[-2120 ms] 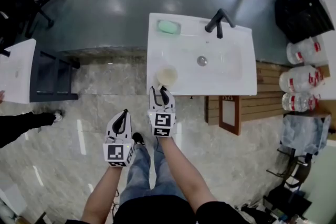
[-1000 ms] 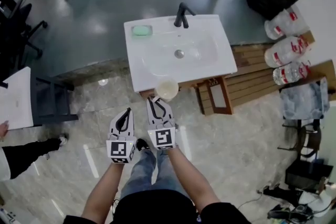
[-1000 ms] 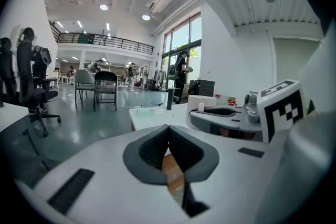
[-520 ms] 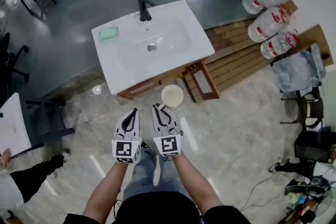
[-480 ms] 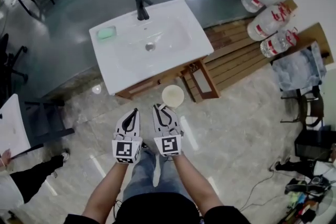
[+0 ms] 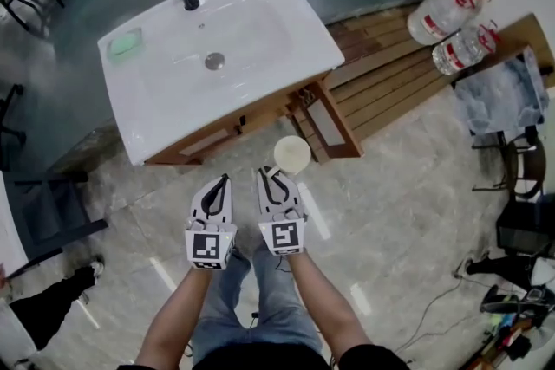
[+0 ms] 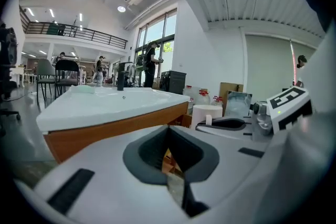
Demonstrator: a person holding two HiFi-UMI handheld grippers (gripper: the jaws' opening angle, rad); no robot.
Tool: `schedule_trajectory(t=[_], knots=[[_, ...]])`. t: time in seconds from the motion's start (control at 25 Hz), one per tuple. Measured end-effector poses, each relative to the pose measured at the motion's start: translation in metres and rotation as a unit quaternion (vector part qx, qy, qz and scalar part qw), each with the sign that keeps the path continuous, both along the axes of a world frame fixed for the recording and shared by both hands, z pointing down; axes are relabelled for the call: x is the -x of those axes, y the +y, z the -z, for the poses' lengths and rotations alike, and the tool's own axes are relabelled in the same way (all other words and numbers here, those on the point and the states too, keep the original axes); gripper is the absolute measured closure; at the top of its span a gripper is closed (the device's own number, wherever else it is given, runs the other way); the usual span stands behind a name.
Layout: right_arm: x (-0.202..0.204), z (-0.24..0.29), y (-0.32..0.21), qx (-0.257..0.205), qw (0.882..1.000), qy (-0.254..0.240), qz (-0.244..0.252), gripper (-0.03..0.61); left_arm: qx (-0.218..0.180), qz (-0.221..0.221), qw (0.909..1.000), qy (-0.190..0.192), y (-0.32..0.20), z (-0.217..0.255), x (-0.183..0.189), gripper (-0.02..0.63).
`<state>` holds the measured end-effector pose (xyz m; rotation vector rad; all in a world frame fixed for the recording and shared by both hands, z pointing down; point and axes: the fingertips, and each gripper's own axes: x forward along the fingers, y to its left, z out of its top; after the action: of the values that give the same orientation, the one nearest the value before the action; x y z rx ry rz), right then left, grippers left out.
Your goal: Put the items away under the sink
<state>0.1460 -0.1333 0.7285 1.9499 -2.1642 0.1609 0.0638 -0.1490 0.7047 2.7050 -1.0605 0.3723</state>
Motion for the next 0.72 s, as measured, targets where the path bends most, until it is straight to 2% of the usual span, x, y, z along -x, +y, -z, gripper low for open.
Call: schedule_trajectory(t=[0.36,0.72], knots=[[-0.032,-0.125,-0.038,-0.014,1.000,0.007,-0.002,0.540,-0.010,0.019,0.9998,0.000,-0.025,-0.124,-0.013,0.607],[-0.044,-0.217,-0.110,-0.041,0.999,0.017,0.013,0.540,-0.030,0.022,0.9993,0.002,-0.040,-0.210,-0.009,0.607]])
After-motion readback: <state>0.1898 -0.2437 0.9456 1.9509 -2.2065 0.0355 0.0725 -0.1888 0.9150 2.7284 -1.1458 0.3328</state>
